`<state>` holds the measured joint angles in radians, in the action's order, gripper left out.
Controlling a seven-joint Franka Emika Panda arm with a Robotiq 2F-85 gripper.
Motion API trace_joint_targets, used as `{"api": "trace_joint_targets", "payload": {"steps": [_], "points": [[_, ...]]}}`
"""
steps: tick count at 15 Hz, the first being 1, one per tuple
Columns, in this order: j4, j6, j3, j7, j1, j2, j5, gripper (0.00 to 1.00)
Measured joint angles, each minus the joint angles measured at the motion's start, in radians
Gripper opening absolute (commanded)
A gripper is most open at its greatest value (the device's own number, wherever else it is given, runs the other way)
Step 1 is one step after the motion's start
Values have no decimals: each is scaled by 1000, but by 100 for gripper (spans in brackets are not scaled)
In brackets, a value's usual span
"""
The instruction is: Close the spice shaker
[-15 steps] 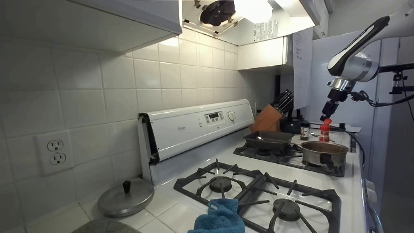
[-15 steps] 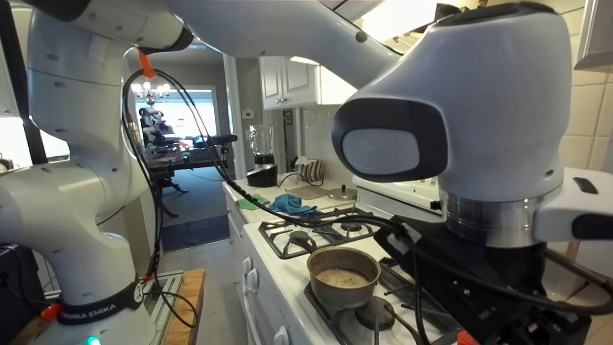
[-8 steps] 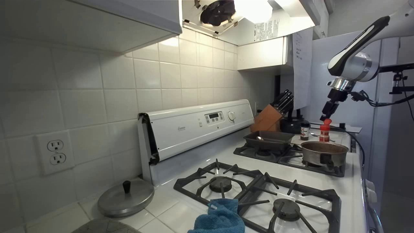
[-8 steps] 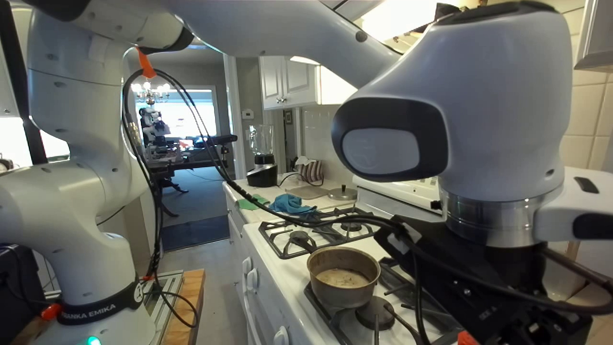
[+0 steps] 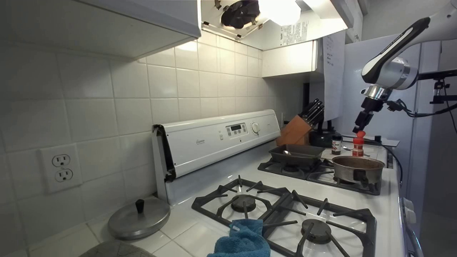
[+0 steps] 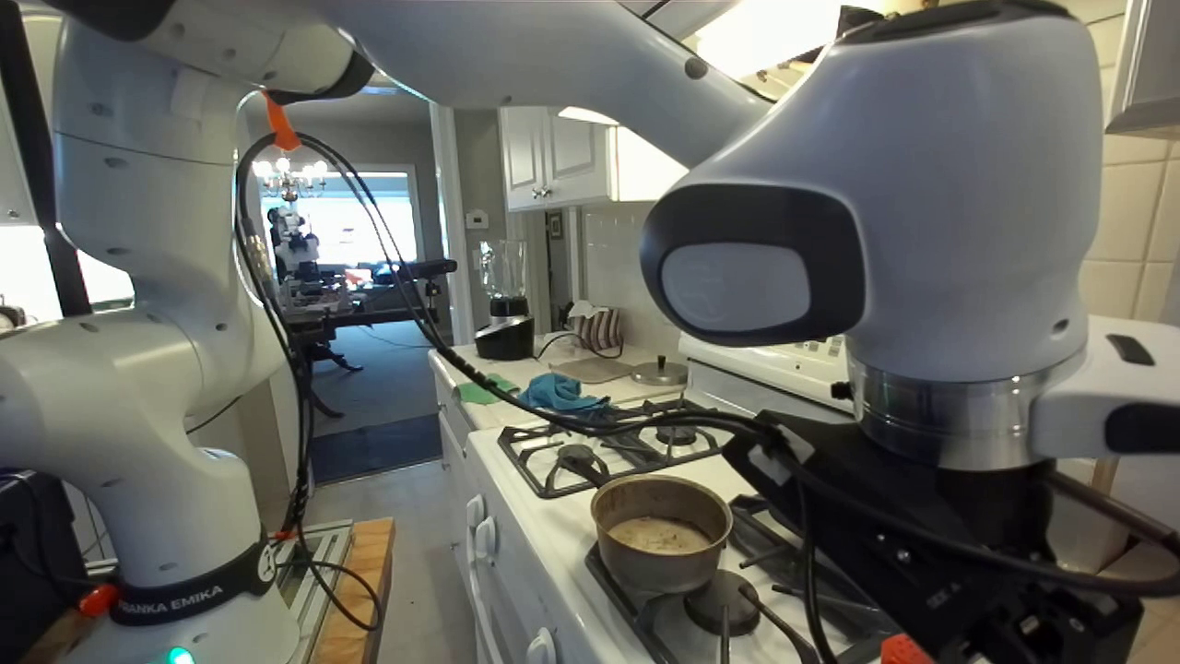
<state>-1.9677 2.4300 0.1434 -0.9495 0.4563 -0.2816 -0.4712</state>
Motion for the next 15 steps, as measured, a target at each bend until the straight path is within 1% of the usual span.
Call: {"api": "trace_joint_targets", "payload": {"steps": [2,5,13,14,15], "points": [[4,0,0,0,0,0,0,78],[10,-3,0,0,0,0,0,74],[10,-7,0,0,0,0,0,73],[10,-7,0,0,0,0,0,72],[10,-7,0,0,0,0,0,68]]}}
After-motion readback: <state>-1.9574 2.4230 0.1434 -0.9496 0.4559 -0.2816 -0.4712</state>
